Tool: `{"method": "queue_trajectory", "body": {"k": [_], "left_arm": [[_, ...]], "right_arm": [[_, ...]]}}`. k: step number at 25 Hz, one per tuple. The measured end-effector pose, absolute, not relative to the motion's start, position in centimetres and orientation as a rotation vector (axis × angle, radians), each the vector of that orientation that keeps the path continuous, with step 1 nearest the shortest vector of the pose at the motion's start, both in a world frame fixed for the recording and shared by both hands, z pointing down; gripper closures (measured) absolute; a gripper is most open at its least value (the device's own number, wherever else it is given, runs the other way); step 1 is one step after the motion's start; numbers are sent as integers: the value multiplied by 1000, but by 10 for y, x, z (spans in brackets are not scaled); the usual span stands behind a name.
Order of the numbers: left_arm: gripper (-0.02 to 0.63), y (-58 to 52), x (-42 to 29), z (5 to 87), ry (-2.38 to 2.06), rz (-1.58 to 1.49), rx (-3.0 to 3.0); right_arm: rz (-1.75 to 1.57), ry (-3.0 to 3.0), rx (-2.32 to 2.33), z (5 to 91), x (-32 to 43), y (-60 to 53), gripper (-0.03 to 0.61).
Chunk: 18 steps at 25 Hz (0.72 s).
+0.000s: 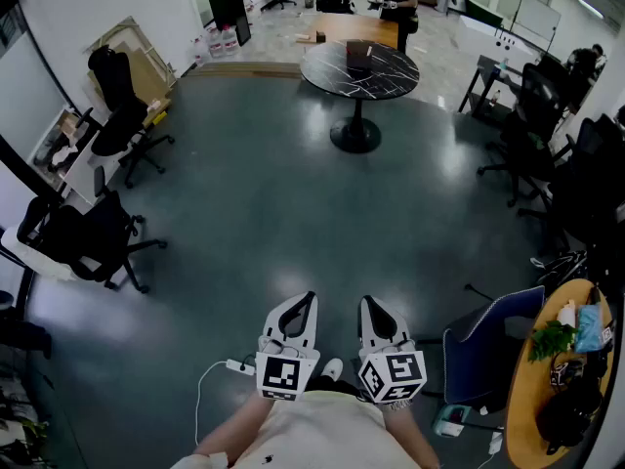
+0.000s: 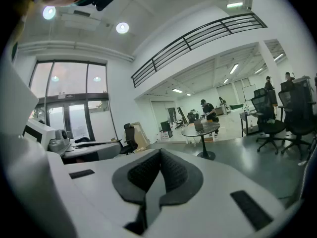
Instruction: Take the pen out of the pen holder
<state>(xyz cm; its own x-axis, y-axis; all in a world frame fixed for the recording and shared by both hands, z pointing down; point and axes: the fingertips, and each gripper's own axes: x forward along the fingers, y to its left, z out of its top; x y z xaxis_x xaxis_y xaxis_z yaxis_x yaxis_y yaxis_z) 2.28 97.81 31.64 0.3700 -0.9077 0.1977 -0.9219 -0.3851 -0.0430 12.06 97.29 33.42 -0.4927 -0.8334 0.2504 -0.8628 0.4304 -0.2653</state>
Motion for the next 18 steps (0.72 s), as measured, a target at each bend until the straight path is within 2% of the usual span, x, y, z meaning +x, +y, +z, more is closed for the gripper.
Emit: {"method": "queue_trajectory", "body": {"k": [8, 18], "left_arm": [[603, 938, 13, 333, -1665, 304, 2542], [603, 815, 1, 339, -1622, 263, 2549]], "right_arm": [[530, -2541, 1551, 351, 112, 939, 561], [568, -2494, 1546, 362, 97, 830, 561]]}}
